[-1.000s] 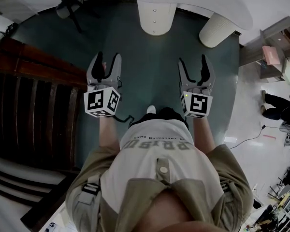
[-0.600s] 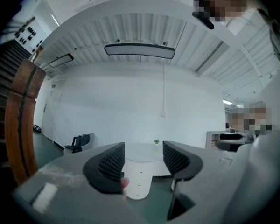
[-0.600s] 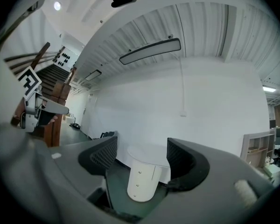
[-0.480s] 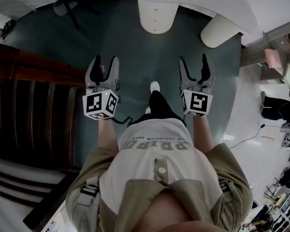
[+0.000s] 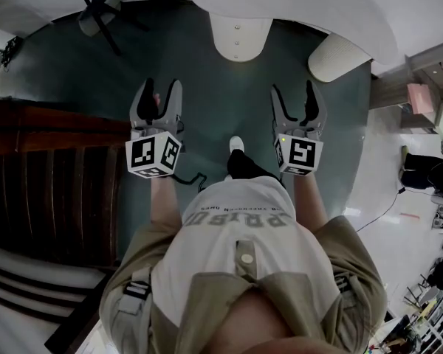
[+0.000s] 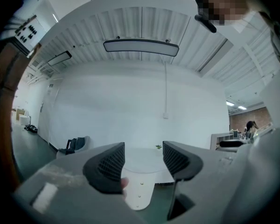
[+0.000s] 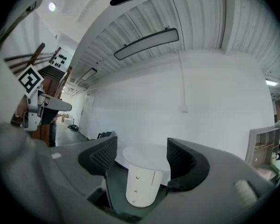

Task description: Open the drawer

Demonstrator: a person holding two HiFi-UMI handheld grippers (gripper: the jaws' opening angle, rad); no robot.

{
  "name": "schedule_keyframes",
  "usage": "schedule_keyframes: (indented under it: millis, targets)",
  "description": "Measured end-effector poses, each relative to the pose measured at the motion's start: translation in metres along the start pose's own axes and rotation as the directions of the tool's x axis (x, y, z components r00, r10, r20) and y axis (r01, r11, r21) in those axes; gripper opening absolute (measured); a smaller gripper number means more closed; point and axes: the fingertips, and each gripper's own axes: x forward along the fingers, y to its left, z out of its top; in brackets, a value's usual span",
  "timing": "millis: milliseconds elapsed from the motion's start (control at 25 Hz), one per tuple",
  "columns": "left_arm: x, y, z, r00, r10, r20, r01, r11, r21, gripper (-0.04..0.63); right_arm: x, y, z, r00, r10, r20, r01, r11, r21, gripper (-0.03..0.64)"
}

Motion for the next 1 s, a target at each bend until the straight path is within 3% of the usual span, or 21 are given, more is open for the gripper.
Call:
schedule_keyframes:
  millis: [320,680,1000]
  targets:
    - [0.061,-0.001,0.011,1.0,0.004,0.012,-0.004,1.0,0.014,0.268,0.062,-0.025,0.005,1.0,0.018,0.018,-0.018,1.0,0.008,0.324]
    - [0.082,0.027,-0.009,0.997,0.058,-0.042,-0.058,0.998,0.01,0.268,0.105,-0.021,-0.015,0.999,0.046,-0.021,-0.046,0.999,0.019,0.325]
    - [0.112,0.053,-0.026,0.997,0.012,-0.074,-0.011,1.0,0.017,0.268,0.14,0.005,-0.053,0.996,0.023,-0.091,-0.021,0.999,0.026,0.325]
